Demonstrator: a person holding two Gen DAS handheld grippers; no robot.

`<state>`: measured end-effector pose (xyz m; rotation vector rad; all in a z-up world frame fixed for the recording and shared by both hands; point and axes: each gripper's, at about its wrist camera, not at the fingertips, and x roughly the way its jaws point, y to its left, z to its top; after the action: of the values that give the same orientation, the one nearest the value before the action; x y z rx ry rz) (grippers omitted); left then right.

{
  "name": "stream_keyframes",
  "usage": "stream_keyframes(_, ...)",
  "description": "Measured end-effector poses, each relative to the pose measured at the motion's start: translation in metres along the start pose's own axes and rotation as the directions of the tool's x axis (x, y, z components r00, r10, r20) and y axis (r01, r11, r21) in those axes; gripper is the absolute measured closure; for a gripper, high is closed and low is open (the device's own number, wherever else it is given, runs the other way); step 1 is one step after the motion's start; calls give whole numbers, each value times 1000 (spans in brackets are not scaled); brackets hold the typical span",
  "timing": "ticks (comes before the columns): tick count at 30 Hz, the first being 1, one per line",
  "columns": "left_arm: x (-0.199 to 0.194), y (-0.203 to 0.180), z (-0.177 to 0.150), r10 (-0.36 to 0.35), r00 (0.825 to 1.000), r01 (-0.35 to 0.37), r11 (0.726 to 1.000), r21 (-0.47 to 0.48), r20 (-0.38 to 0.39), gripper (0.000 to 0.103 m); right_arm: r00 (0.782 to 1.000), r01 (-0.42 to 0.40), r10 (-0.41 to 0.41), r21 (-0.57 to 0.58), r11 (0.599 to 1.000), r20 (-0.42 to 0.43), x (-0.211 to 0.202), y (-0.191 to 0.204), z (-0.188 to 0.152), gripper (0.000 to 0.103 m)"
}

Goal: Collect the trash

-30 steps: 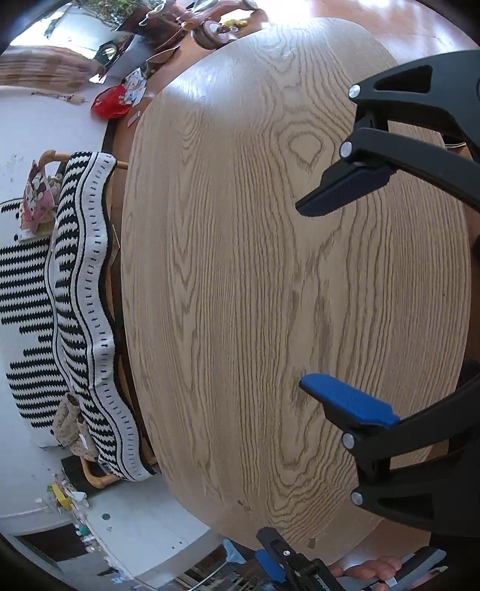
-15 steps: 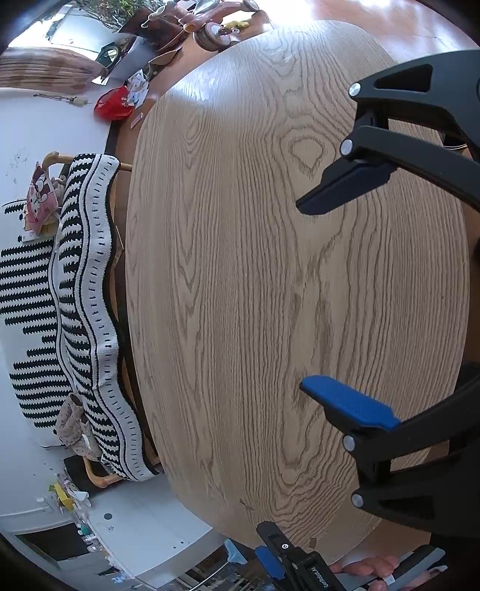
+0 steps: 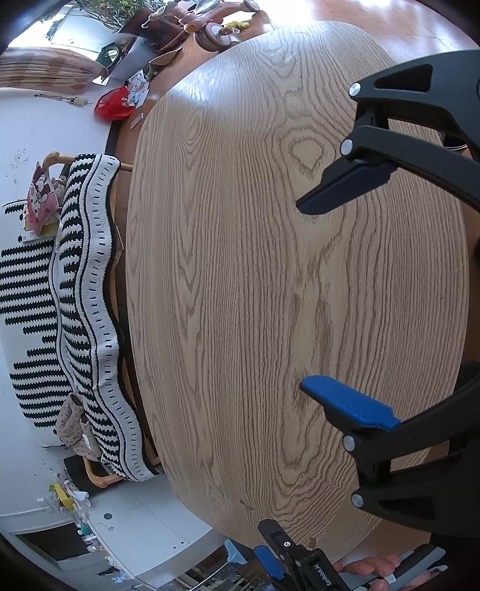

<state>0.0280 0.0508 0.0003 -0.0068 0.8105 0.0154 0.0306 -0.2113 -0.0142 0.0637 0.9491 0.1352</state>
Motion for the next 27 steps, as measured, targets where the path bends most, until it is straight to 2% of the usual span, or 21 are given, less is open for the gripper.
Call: stream_keyframes(27,1,-3,0,1,1000,-1,1000,14,-1,12,1000,2,-2,-1,1000,-1,0,-1,0,17)
